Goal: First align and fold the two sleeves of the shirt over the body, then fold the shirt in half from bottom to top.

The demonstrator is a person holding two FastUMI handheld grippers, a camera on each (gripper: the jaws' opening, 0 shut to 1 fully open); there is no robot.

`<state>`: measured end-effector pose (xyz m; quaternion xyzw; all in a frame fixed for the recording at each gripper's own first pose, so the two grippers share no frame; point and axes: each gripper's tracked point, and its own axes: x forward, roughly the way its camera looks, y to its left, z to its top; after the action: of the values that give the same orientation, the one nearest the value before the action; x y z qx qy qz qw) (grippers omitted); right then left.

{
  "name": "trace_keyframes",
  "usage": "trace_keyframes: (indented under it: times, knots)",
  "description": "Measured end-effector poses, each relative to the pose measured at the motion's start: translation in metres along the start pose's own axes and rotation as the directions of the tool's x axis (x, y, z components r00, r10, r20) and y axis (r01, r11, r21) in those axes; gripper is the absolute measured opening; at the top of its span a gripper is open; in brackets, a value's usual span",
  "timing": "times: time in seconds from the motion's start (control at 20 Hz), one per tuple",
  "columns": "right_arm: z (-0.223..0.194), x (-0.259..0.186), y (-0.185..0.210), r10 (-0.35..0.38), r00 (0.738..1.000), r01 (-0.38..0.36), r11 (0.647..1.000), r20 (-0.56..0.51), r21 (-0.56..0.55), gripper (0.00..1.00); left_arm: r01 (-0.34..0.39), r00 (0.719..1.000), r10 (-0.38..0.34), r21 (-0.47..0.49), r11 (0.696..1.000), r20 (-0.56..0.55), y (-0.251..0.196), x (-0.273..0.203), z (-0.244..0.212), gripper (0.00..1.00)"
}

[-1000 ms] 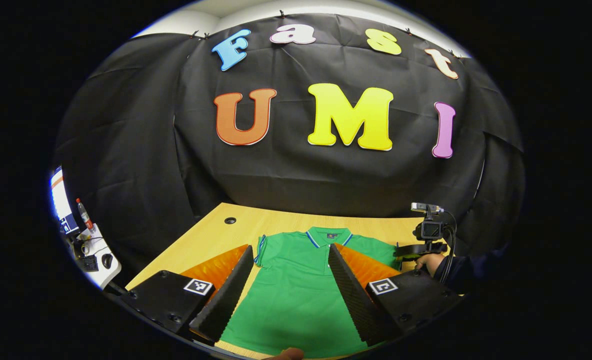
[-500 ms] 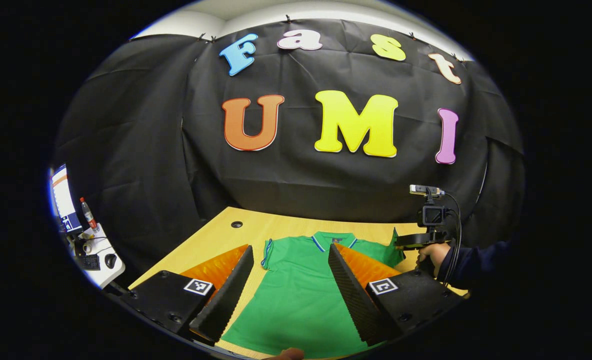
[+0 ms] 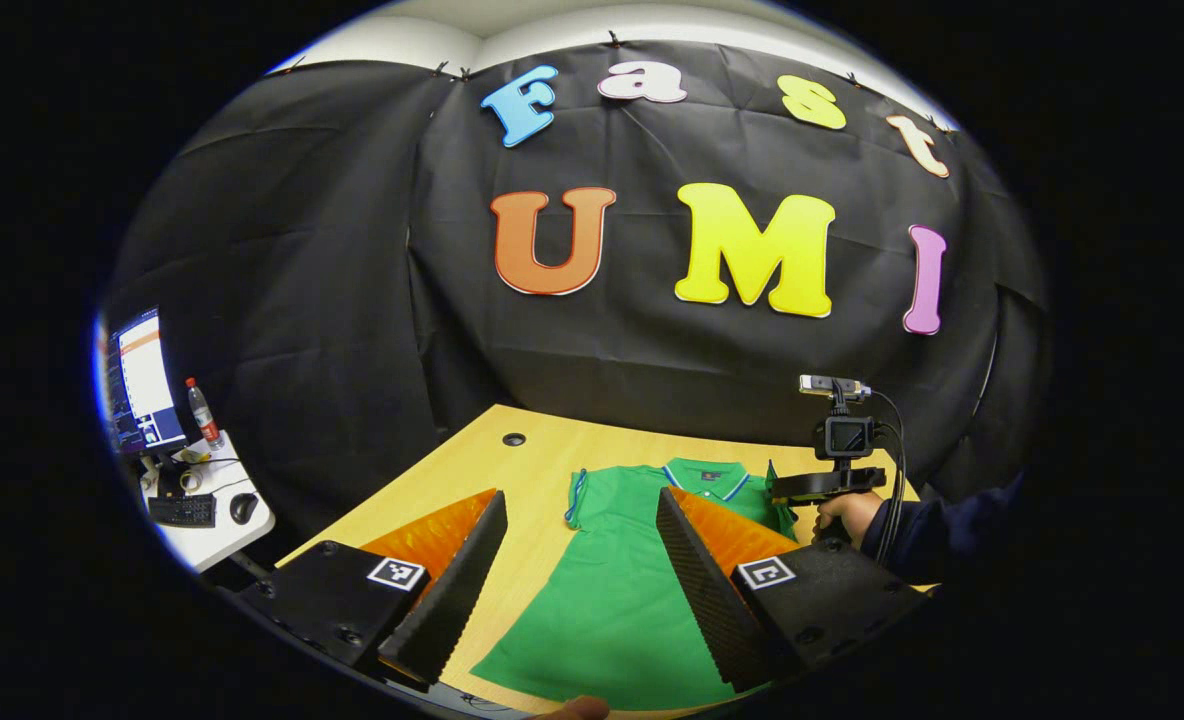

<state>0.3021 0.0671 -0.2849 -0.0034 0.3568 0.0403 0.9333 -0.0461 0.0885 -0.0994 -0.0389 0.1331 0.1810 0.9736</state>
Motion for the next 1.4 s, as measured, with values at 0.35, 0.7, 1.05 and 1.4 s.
trace_keyframes:
  times: [0.35,0.7,1.05,1.4]
  knots:
    - [-0.029,0.017,0.034,0.046,0.996,-0.049,0.998,-0.078,-0.036,0.05,-0.024,1.000,0.024,-0.016,1.000,-0.017,0.017,0.003,-0.010,0.98]
    - [-0.025,0.006,0.038,0.060,0.995,-0.062,0.998,-0.081,-0.029,0.06,-0.004,0.999,0.004,-0.003,1.000,0.034,0.021,0.009,0.003,0.98]
    - [0.015,-0.068,0.028,0.066,0.995,-0.067,0.998,0.075,0.013,0.48,0.105,0.992,-0.102,-0.035,0.994,0.069,0.019,0.047,0.019,0.98]
    - [0.056,-0.193,-0.011,0.038,0.955,-0.048,0.999,0.293,0.026,0.90,0.144,0.990,-0.144,-0.027,0.989,0.007,0.042,0.143,-0.002,0.97]
